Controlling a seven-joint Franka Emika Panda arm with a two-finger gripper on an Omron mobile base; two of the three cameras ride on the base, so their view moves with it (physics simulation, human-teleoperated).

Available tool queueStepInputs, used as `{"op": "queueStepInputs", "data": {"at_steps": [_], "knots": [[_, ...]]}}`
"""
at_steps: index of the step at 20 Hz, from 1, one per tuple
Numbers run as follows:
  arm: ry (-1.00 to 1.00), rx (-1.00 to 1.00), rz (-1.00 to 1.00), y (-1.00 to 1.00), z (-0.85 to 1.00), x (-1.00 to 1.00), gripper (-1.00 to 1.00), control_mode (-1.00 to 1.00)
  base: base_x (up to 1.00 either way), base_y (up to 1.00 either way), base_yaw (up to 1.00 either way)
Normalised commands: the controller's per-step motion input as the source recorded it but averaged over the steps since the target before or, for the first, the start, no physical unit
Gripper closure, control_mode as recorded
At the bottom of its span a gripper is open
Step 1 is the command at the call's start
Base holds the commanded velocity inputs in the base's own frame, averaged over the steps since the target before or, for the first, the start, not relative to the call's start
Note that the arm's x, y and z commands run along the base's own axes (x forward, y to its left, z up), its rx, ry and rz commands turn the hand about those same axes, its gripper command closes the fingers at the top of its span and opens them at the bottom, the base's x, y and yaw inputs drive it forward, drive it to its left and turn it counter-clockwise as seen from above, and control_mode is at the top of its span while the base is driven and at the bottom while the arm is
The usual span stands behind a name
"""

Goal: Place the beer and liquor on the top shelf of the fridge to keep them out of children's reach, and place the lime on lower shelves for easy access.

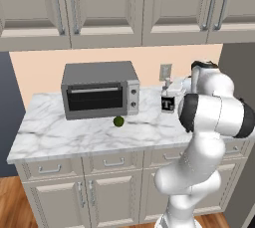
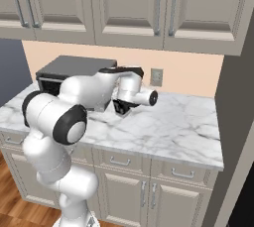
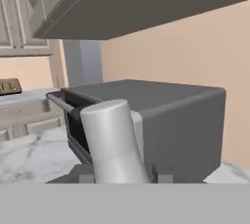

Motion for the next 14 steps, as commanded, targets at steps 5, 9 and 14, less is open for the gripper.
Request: {"op": "queueStepInputs", "data": {"at_steps": [5,9,14], "knots": [[0.08,-0.03,-0.38,0.15,0.67,-0.83,1.00,-1.00,0.00,0.00,0.00],[0.10,-0.08,-0.32,0.32,0.76,-0.76,1.00,-1.00,0.00,0.00,0.00],[0.09,-0.09,-0.26,0.37,0.74,-0.74,1.00,-1.00,0.00,0.00,0.00]]}}
